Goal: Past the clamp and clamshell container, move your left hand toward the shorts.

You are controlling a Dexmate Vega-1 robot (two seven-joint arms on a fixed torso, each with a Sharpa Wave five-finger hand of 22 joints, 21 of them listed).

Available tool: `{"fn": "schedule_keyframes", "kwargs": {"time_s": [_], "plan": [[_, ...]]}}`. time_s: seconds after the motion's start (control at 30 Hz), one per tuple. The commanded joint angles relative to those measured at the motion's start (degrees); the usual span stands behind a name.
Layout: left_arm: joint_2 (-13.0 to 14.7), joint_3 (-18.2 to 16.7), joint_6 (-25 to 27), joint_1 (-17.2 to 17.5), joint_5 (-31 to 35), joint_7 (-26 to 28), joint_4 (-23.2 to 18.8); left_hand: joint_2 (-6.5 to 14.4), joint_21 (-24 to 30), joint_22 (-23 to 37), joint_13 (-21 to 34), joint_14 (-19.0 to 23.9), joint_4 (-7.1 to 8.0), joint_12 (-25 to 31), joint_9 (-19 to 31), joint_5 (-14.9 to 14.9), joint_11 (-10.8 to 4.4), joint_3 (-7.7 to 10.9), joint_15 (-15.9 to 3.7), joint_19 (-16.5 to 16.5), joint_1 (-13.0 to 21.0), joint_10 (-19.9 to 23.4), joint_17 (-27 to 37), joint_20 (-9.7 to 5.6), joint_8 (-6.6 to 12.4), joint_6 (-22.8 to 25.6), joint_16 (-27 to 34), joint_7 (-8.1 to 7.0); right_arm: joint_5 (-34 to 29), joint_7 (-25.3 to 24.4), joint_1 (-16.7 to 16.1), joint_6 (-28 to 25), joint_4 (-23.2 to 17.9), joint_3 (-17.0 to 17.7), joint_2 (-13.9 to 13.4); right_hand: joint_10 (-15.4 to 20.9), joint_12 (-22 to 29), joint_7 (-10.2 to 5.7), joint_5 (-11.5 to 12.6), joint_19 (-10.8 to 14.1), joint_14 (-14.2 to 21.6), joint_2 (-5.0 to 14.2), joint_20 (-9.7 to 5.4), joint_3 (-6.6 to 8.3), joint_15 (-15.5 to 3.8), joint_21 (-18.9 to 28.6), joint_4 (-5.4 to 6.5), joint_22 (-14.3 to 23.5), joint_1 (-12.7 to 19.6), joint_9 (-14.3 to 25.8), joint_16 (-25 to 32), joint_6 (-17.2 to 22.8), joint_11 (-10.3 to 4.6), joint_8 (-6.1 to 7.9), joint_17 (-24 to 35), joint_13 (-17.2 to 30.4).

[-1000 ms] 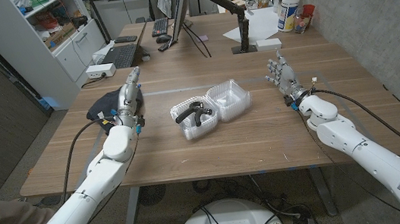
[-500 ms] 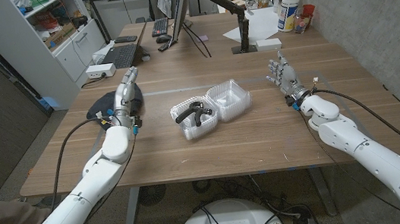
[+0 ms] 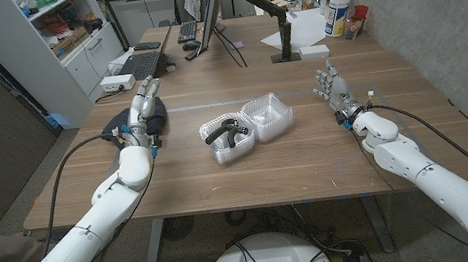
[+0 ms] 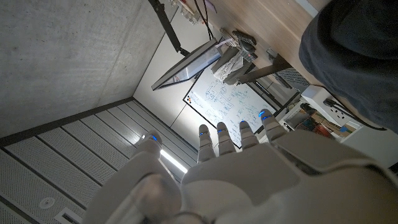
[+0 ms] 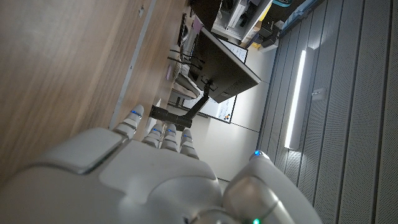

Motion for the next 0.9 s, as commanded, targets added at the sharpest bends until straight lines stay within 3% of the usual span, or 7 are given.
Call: {"fn": "schedule_keyframes", "kwargs": {"time_s": [0.03,0.33,0.37,0.47,0.5,0.6,0.9], "plan": [[1.92,0.48,8.02,0.5,7.2,4.22,-3.91,0.14,-0.22,0.25,0.08,-0.35,-0.59,0.47,0.15,0.21,0.08,0.28,-0.02,0.05,0.91,0.62,0.19,0.46,0.44,0.63,0.29,-0.12,0.19,0.06,0.01,0.19,0.18,-0.09,0.35,-0.27,0.2,-0.25,0.29,0.27,-0.54,0.42,0.31,-0.1,0.06,-0.24,0.14,0.14,-0.09,0.17,0.0,0.3,0.22,0.23,0.19,0.14],[2.9,1.8,15.9,0.02,11.78,5.5,-6.7,0.35,-0.45,0.25,0.08,-0.55,-1.15,0.42,0.17,0.26,-0.2,0.6,-0.16,0.1,1.62,0.65,0.16,0.45,0.36,0.74,0.23,-0.22,0.1,-0.17,-0.14,0.66,0.26,-0.11,0.67,-0.2,0.23,-0.36,0.28,0.33,-0.57,0.51,0.27,-0.14,0.04,-0.49,0.1,0.14,-0.05,0.17,0.0,0.37,0.05,0.23,0.18,0.14],[3.39,2.31,20.07,-0.29,13.12,5.08,-8.1,0.35,-0.49,0.25,0.08,-0.62,-1.23,0.42,0.18,0.26,-0.14,0.63,-0.17,0.11,1.7,0.65,0.16,0.46,0.33,0.69,0.21,-0.21,0.14,-0.22,-0.18,0.6,0.25,-0.1,0.69,-0.25,0.21,-0.36,0.28,0.33,-0.57,0.52,0.28,-0.15,0.04,-0.51,0.1,0.14,-0.04,0.17,0.0,0.39,0.05,0.23,0.18,0.14],[3.44,2.38,20.6,-0.33,13.1,5.07,-8.28,0.36,-0.67,0.25,0.09,-1.29,-1.6,0.1,0.19,0.24,0.16,0.75,0.12,0.14,2.08,-0.07,0.15,0.47,0.11,0.37,-0.01,0.02,0.15,-0.23,-0.18,0.59,0.24,-0.1,0.69,-0.21,0.22,-0.35,0.28,0.37,-0.55,0.55,0.3,-0.16,0.06,-0.6,0.08,0.15,-0.02,0.17,0.01,0.39,0.06,0.22,0.18,0.14],[4.08,3.16,25.33,-0.91,14.56,4.13,-9.72,0.36,-0.73,0.25,0.09,-1.6,-1.71,0.07,0.19,0.23,0.24,0.78,0.24,0.14,2.19,-0.12,0.15,0.48,0.03,0.23,-0.11,0.14,0.07,-0.26,-0.17,0.88,0.38,-0.09,0.8,-0.22,0.22,-0.35,0.28,0.38,-0.55,0.56,0.31,-0.17,0.05,-0.62,0.08,0.15,-0.02,0.17,0.01,0.4,0.05,0.23,0.18,0.14],[4.54,4.03,28.2,-1.45,16.08,4.18,-10.38,0.36,-0.81,0.25,0.1,-1.77,-1.83,0.06,0.2,0.22,0.22,0.82,0.28,0.11,2.3,-0.13,0.15,0.49,0.01,0.25,-0.14,0.1,0.09,-0.27,-0.13,0.95,0.49,-0.08,0.87,-0.17,0.24,-0.42,0.28,0.4,-0.54,0.6,0.3,-0.18,0.06,-0.7,0.08,0.15,-0.01,0.17,0.02,0.43,0.03,0.23,0.18,0.14],[5.33,6.23,32.17,-2.74,20.36,5.81,-10.35,0.29,-1.18,0.27,0.11,-1.11,-2.51,0.54,0.22,0.17,-0.11,0.97,-0.16,0.14,2.89,1.26,0.13,0.47,0.31,1.51,0.27,0.01,0.25,-0.08,-0.25,0.84,0.5,-0.08,0.82,-0.15,0.24,-0.41,0.28,0.89,-0.38,0.79,0.19,-0.2,0.02,-0.83,0.06,0.16,0.03,0.17,0.09,0.45,0.04,0.2,0.17,0.14]]}}
